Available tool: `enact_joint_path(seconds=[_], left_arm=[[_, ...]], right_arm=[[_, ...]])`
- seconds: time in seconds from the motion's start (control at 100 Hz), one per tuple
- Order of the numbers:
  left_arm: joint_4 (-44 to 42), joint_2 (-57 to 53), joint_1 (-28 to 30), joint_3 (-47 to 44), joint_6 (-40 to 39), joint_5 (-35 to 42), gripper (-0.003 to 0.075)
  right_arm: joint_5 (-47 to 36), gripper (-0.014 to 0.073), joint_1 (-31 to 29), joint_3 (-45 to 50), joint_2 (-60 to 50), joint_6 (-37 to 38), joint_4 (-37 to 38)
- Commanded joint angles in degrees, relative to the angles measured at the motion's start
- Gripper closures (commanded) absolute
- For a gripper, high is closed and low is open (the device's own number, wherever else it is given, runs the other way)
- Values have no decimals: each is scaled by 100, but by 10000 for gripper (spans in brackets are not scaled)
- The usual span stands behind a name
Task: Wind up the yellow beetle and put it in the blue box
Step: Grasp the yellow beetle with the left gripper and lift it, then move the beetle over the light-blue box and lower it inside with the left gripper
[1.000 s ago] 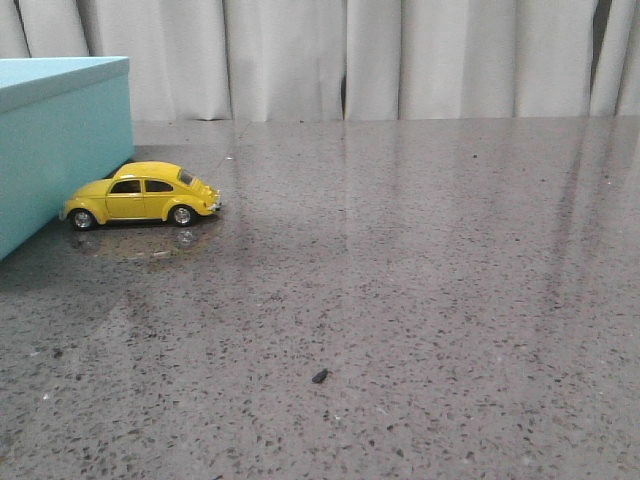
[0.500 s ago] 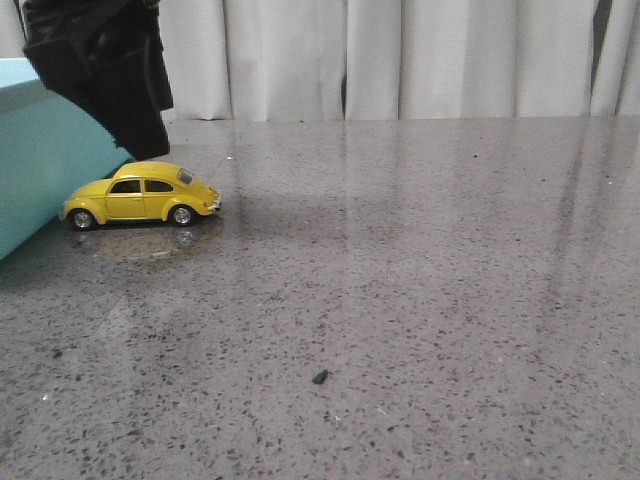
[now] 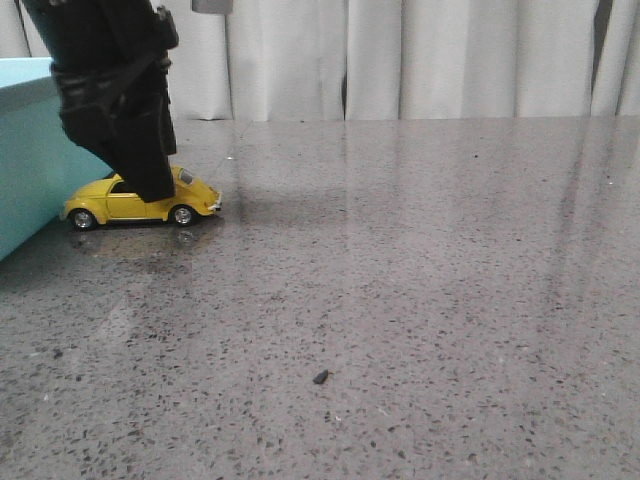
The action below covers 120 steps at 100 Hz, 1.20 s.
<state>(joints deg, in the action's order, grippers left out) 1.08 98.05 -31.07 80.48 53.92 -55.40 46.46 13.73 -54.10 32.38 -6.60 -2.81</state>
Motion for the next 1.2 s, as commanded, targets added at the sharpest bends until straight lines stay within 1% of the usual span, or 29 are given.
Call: enact_joint_path(seconds=[0.0,0.23,0.3,0.49,0.56,0.71,0.84,0.98,1.13,1.19], left_arm=[[127,-110,41,174,7,213,310],[173,-15,42,174,7,236,321],[173,-15,42,174,7,209,363],[173,-15,42,174,7,200,553],[173,-15,42,174,7,200,584],[173,-54,42,236,-15,168,594],[173,-173,7,593,-148,-135,594],[163,-355,7,1269,-670,-432,594],[125,-518,7,2146,-1034,-740,594],[-46,-543,19,2463,-1332,-887,594]], right_arm=[[-462,643,-1,-135,11,-67,68],[-462,643,-1,-135,11,-67,58],[-462,643,-1,-135,11,-67,58],[-462,643,-1,-135,11,-67,48],[-462,643,-1,-135,11,-67,36],[-462,643,-1,-135,11,-67,23],[-462,643,-1,-135,11,-67,12],[-462,643,-1,-135,11,-67,12],[-484,643,-1,-135,11,-67,3],[-484,643,-1,-135,11,-67,3]])
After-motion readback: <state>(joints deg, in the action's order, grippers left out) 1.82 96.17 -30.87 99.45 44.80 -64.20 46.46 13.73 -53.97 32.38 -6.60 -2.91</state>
